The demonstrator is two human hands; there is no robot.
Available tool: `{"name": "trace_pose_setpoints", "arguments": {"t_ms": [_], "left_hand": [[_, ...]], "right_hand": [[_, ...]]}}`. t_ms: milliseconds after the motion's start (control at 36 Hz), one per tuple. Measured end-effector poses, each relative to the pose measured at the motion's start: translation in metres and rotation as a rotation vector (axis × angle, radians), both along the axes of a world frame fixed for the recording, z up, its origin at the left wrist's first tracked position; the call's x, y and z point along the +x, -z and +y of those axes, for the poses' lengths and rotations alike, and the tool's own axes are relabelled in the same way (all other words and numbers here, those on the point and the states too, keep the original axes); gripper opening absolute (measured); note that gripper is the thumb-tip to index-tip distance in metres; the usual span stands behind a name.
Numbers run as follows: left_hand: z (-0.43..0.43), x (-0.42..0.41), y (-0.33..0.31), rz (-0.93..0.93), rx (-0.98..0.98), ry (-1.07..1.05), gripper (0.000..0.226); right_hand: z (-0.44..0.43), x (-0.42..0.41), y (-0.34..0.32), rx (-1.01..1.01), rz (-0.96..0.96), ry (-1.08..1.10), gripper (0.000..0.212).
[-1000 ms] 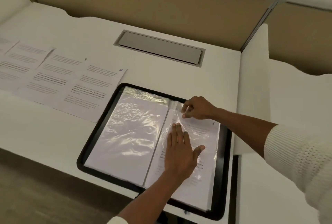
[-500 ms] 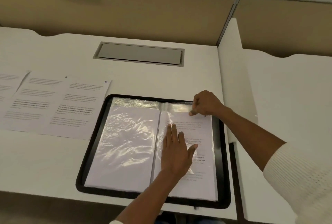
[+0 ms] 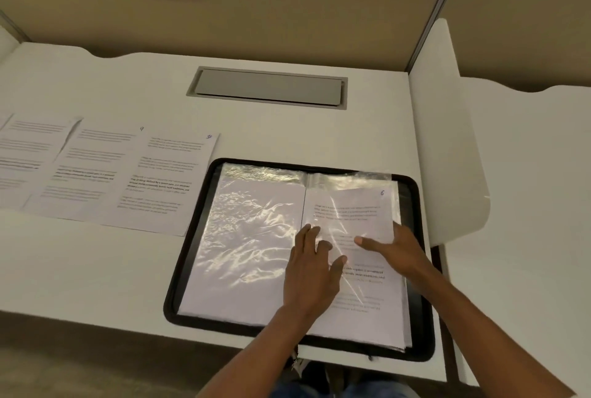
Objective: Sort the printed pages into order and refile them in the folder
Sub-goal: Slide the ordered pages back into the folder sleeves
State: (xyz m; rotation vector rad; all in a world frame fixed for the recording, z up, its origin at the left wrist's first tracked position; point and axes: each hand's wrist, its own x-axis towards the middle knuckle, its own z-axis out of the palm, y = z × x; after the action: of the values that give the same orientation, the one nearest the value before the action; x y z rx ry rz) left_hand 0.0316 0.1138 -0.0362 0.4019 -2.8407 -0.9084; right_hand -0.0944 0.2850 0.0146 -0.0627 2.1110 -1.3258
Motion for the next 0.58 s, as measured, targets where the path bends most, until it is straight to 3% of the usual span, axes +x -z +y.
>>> {"name": "trace_pose_setpoints", "arguments": {"t_ms": [83,167,250,389,500,583], "left_hand": [[-0.006,0.007,-0.011,-0.016,0.099,-0.046,0.057],[-0.014,0.012,-0.029,-0.071,0.262,-0.102,0.070],[-0.023,0.016,-0.054,-0.092,0.504,-0.189,0.064],[-0.054,0.023,-0.090,-0.202,0.784,-0.256,0.079],[-0.096,0.031,-0.113,-0.268,0.798,-0.202,0.084],[-0.126,0.037,-0.125,-0.339,0.758,-0.205,0.094]], "right_hand": [[-0.001,0.027,-0.013,-0.100,-0.087,-0.119,0.054],[-0.008,0.044,-0.029,-0.276,-0.172,-0.156,0.073],[-0.023,0.055,-0.042,-0.405,-0.176,-0.202,0.077],[-0.053,0.065,-0.050,-0.431,-0.133,-0.333,0.076],[-0.080,0.070,-0.056,-0.367,-0.083,-0.460,0.059],[-0.101,0.076,-0.050,-0.321,-0.050,-0.540,0.060]]}}
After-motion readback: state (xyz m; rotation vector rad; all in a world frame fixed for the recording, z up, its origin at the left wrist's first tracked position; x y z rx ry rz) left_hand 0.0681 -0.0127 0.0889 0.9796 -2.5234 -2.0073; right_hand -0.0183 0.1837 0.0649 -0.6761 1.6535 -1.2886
